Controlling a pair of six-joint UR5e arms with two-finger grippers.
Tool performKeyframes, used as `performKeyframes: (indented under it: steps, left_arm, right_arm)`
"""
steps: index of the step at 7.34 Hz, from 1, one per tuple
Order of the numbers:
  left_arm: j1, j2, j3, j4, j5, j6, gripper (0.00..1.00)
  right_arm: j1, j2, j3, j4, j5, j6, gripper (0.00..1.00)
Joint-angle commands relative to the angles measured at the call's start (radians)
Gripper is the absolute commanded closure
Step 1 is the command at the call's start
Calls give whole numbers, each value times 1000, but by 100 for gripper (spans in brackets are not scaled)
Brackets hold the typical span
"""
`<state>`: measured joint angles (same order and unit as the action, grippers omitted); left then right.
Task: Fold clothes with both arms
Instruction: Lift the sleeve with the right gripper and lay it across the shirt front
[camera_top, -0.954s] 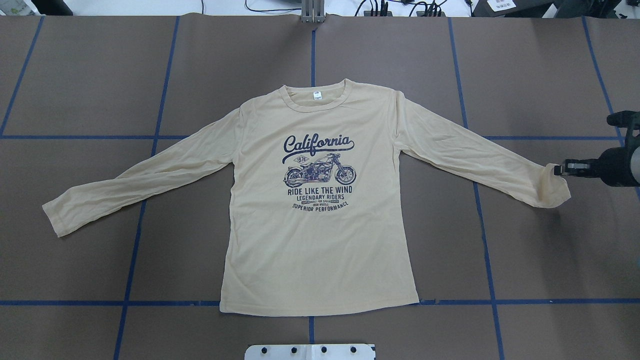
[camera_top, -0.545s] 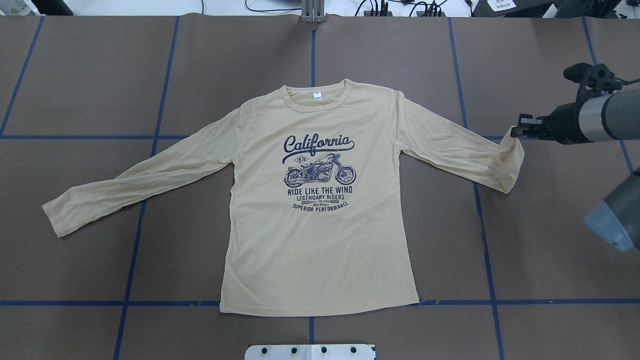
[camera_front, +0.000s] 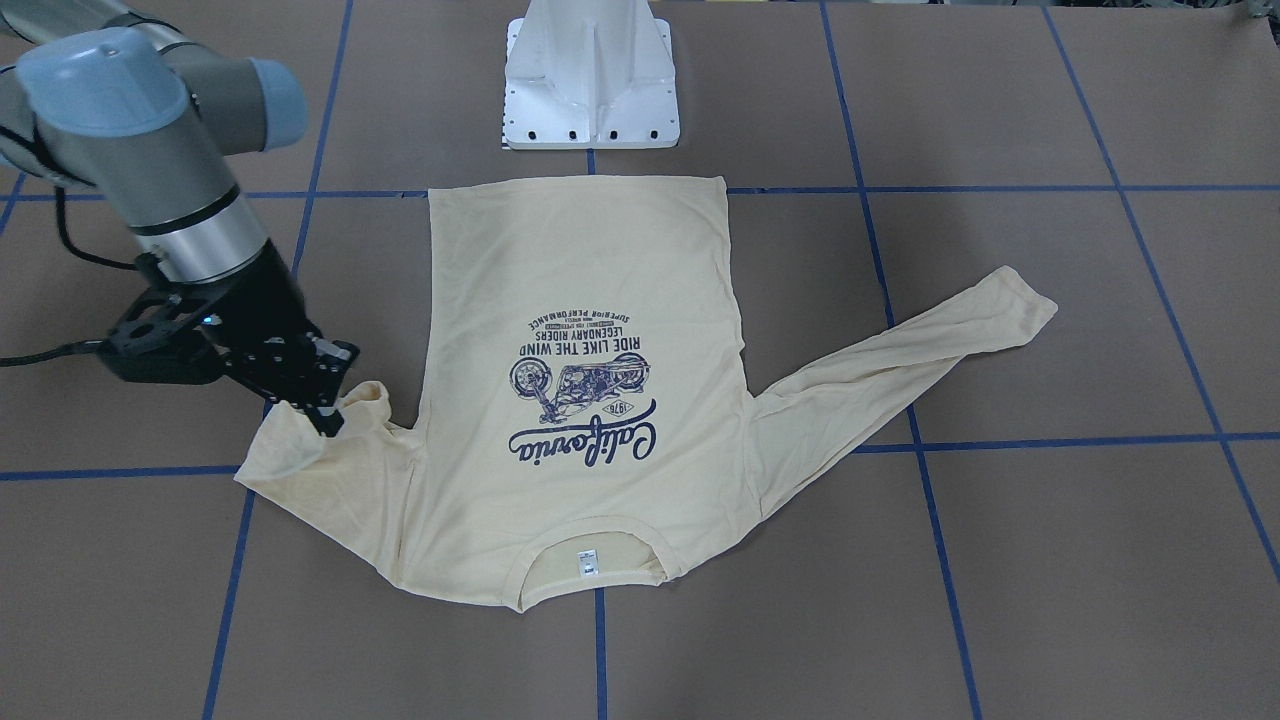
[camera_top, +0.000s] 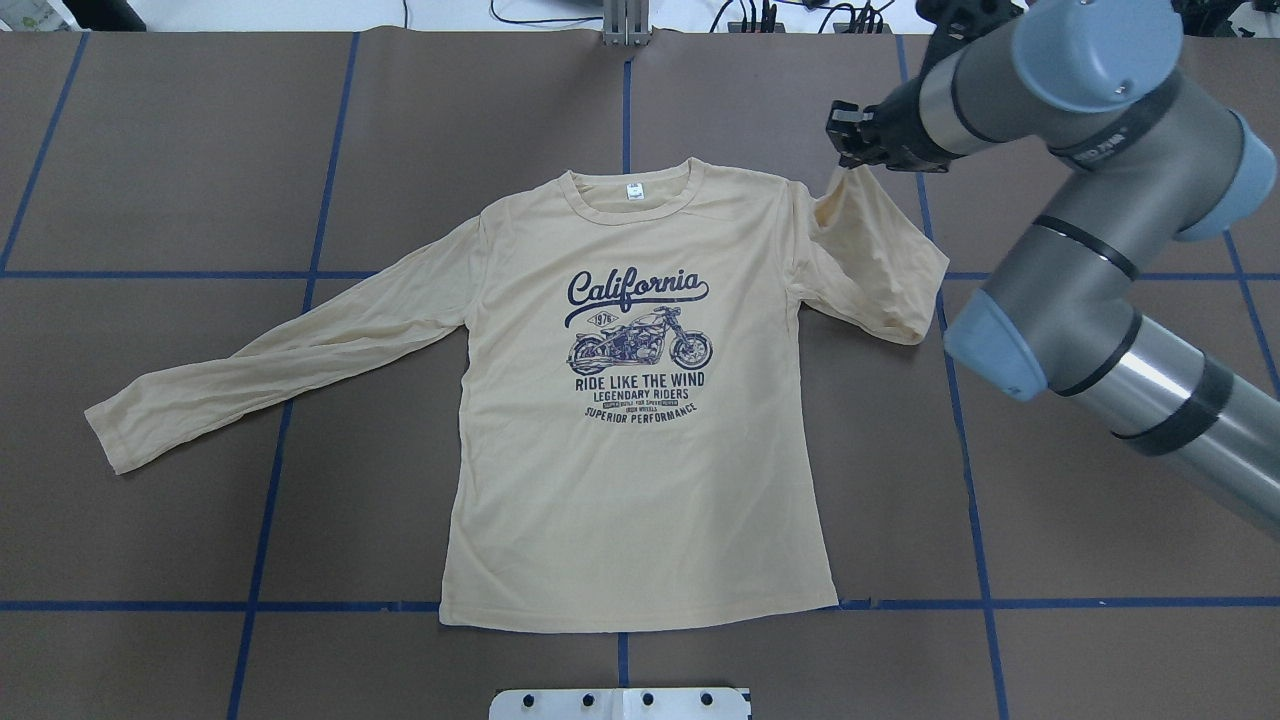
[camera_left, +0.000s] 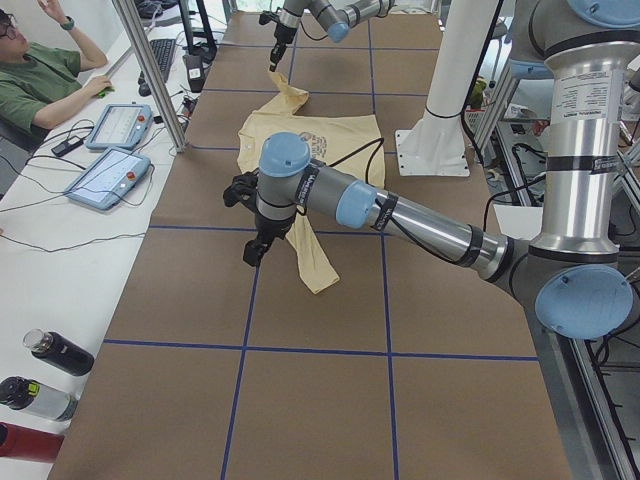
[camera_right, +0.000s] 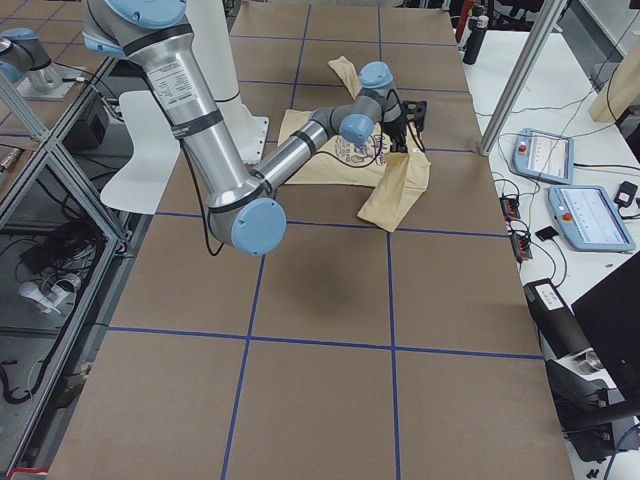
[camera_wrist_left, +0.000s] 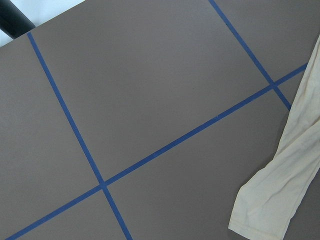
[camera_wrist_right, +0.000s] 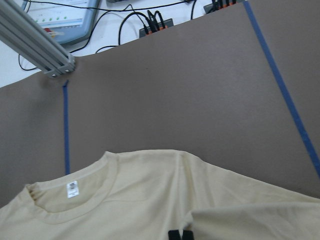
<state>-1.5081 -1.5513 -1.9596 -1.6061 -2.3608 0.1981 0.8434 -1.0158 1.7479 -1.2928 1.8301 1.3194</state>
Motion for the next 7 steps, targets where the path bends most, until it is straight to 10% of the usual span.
performKeyframes:
  steps: [1, 7]
  left_arm:
    - [0, 0, 5, 0, 0, 0, 0]
    - [0, -3, 18, -6, -2, 0, 0]
  right_arm:
    - [-73, 175, -14, -63, -139, 69, 100]
    - [-259, 570, -377, -94, -394, 156, 100]
